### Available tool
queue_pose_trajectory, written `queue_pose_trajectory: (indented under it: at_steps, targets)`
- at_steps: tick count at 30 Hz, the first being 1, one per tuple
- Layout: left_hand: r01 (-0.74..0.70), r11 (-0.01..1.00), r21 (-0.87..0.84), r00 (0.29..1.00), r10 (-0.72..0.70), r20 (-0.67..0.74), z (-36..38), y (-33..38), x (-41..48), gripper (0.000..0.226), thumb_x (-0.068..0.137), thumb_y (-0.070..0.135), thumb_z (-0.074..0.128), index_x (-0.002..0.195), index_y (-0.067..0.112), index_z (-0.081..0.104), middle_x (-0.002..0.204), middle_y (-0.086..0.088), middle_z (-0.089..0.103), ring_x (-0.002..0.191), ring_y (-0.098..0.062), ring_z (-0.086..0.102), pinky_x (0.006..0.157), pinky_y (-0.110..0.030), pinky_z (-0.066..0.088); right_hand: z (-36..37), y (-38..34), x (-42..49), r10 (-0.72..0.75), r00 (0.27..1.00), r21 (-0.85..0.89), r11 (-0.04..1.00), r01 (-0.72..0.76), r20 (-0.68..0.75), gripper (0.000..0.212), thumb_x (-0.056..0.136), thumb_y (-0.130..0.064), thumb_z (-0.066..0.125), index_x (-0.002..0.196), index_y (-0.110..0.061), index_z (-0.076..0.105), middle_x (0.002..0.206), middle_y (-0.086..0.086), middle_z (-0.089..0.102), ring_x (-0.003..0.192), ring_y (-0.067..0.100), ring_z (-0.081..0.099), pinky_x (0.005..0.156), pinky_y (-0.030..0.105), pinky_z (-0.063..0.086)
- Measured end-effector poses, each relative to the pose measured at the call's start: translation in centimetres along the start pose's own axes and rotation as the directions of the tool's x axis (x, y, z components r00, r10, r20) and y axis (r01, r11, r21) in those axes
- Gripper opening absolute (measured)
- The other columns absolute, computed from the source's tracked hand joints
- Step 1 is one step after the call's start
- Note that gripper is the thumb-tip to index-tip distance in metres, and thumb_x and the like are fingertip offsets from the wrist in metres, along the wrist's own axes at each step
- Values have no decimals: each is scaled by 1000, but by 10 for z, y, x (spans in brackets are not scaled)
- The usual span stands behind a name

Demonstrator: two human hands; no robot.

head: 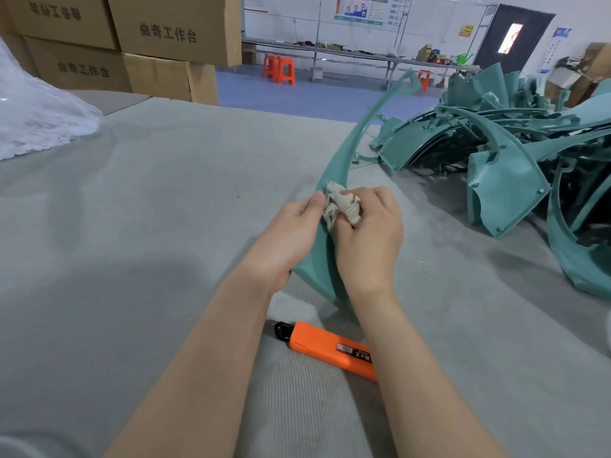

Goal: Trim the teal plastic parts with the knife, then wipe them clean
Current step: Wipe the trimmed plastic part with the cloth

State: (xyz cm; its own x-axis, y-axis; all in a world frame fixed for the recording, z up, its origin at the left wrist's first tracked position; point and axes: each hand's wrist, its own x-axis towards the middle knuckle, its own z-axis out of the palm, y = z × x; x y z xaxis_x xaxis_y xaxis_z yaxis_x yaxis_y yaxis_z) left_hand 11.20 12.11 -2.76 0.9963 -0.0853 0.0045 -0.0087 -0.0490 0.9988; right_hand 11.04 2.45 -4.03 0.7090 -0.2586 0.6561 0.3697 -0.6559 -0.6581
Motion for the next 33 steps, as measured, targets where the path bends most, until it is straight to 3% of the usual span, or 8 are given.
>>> queue_pose_trajectory:
  at_steps: [4, 8, 10, 13, 20, 24, 27, 33]
  targets:
    - [-22, 996, 85, 1000, 20, 24, 4, 5, -5, 33, 103, 39, 37, 92, 29, 67, 108, -7, 71, 106, -24, 65, 100, -47, 47, -5, -3, 3, -2, 996, -2, 1000, 2, -87, 19, 75, -9, 54, 88, -7, 68, 89, 7, 54, 85, 31, 52, 79, 47, 41]
    - [-57, 985, 160, 997, 49, 55, 6, 5, -4, 46, 103, 40, 35, 111, 4, 63, 115, -19, 66, 109, -33, 61, 101, -47, 44, -6, -3, 9, 33, 993, 26, 999, -30, -113, 11, 79, -6, 60, 87, -6, 68, 88, 5, 50, 86, 33, 53, 80, 51, 42]
    - [-81, 979, 188, 995, 68, 73, 6, 4, -4, 50, 103, 40, 34, 113, -2, 59, 103, -11, 62, 95, -23, 58, 94, -39, 43, -5, -5, 13, 64, 990, 46, 997, -59, -129, 10, 80, -4, 63, 88, -6, 68, 88, 2, 48, 86, 33, 54, 82, 51, 42]
    - [-87, 975, 204, 994, 73, 76, 7, 4, -3, 50, 103, 40, 34, 108, -3, 60, 95, -5, 52, 89, -15, 48, 96, -51, 43, -3, -6, 19, 86, 986, 74, 994, -76, -142, 8, 80, -4, 63, 87, -6, 67, 88, 3, 49, 86, 32, 54, 85, 50, 42]
    - [-57, 995, 86, 986, 70, -149, -5, 6, -1, 39, 103, 38, 36, 83, 19, 63, 97, -11, 70, 100, -29, 66, 91, -43, 52, 12, 6, 1, 56, 997, 35, 998, -58, 45, 5, 80, -6, 63, 84, -9, 63, 84, 3, 50, 84, 32, 53, 78, 47, 42]
    - [-105, 994, 8, 975, 105, -195, -14, 8, -2, 42, 104, 38, 34, 106, 7, 62, 96, -17, 61, 89, -26, 59, 93, -61, 46, 13, 33, 3, 231, 963, -70, 972, -223, 142, 14, 87, -12, 59, 76, -17, 51, 90, 14, 59, 84, 33, 52, 73, 40, 40]
    - [-135, 990, -42, 967, 123, -223, -16, 8, 0, 39, 104, 38, 34, 94, 13, 62, 96, -8, 59, 90, -19, 57, 94, -55, 45, 5, 45, 12, 346, 930, -157, 932, -326, 126, 13, 89, -12, 53, 78, -17, 50, 98, 19, 62, 87, 35, 52, 66, 32, 28]
    - [-267, 961, -68, 889, 219, -403, -12, 6, 5, 34, 105, 30, 32, 97, 11, 58, 95, -9, 63, 87, -19, 60, 90, -44, 49, 17, -6, -11, 42, 990, 21, 999, -46, 131, 17, 84, -18, 63, 78, -16, 47, 81, 9, 58, 76, 31, 50, 64, 39, 33]
